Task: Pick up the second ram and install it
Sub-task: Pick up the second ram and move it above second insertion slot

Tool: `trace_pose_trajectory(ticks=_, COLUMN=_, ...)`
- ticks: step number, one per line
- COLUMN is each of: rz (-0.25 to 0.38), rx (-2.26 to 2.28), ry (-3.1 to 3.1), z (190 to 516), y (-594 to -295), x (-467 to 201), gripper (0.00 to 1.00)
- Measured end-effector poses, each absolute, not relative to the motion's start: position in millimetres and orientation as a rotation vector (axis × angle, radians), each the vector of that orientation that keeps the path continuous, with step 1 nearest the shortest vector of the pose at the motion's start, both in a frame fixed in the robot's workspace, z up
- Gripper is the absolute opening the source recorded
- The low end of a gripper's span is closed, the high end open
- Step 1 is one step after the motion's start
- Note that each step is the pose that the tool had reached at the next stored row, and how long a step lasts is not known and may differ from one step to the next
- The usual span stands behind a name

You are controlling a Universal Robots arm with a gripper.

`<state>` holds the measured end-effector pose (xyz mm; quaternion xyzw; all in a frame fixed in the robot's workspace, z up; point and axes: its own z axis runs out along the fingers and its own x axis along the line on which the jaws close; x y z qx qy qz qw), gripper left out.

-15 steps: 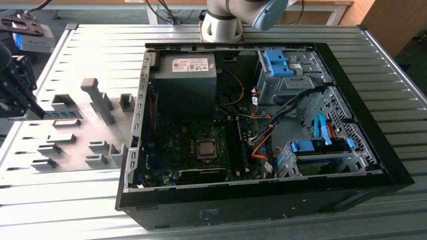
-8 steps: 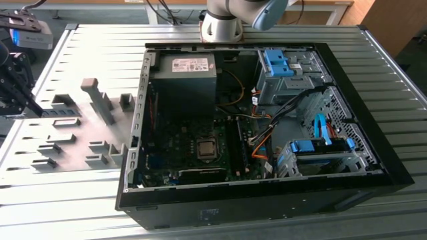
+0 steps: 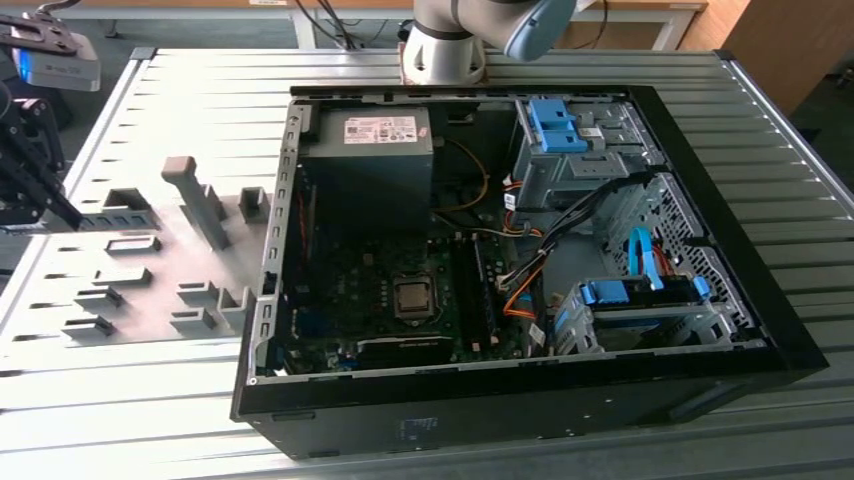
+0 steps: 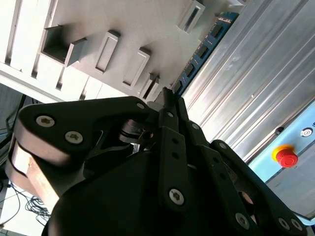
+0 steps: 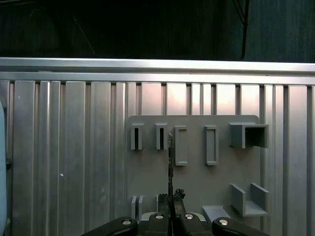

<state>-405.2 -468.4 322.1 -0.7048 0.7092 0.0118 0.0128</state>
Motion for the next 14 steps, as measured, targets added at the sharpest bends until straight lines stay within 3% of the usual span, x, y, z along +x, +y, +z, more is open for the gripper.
trace_pose_trajectory(ticks=14, rz=0.037, rx=-2.196, ry=2.21, z=334, y=-468, x=-405, gripper=0.14)
